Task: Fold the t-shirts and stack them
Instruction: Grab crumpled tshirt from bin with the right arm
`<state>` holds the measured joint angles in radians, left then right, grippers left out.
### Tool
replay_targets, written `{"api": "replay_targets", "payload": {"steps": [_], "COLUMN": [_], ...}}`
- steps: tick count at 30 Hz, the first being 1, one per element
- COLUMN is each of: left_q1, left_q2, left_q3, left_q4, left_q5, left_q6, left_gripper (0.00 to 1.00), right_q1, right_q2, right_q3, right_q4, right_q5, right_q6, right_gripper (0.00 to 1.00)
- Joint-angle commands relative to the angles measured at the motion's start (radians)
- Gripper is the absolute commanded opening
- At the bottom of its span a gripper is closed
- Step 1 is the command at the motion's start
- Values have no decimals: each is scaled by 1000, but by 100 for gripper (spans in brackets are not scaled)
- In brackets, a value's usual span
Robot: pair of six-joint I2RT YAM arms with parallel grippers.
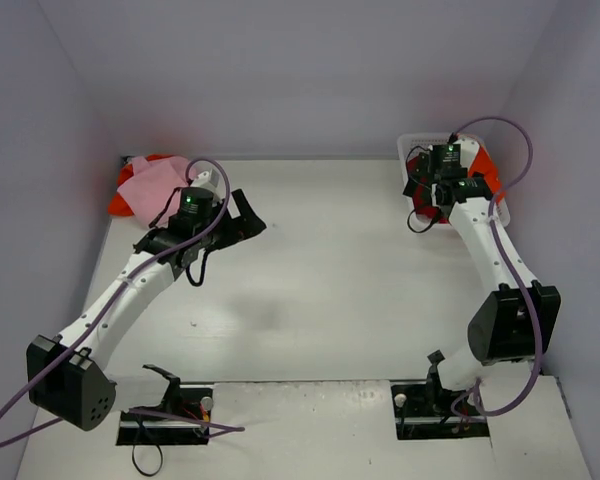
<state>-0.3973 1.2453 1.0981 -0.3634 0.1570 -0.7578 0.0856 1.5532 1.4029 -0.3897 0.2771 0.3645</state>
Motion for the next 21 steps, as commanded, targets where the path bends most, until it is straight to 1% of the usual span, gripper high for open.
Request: {"api": "replay_targets", "payload": {"steps": [1,11,18,21], "left_q1": [11,20,21,21], "left_q2": [-27,-14,2,2], "left_q3": [22,-41,-35,-27], "left_q4": [32,109,112,103], "left_q5": [12,42,58,59], "left_q6": [23,-17,-26,-28], "left_gripper": [91,91,91,91], "right_q1": [-6,-6,-6,-7], "right_q2": [-76,-177,-151,-116], "right_q3": [51,64,58,53], "right_q4": [14,12,12,12], "right_q5": [59,36,31,65], "right_q6": [-4,-18,-36,-25], "right_gripper": [100,100,100,100]}}
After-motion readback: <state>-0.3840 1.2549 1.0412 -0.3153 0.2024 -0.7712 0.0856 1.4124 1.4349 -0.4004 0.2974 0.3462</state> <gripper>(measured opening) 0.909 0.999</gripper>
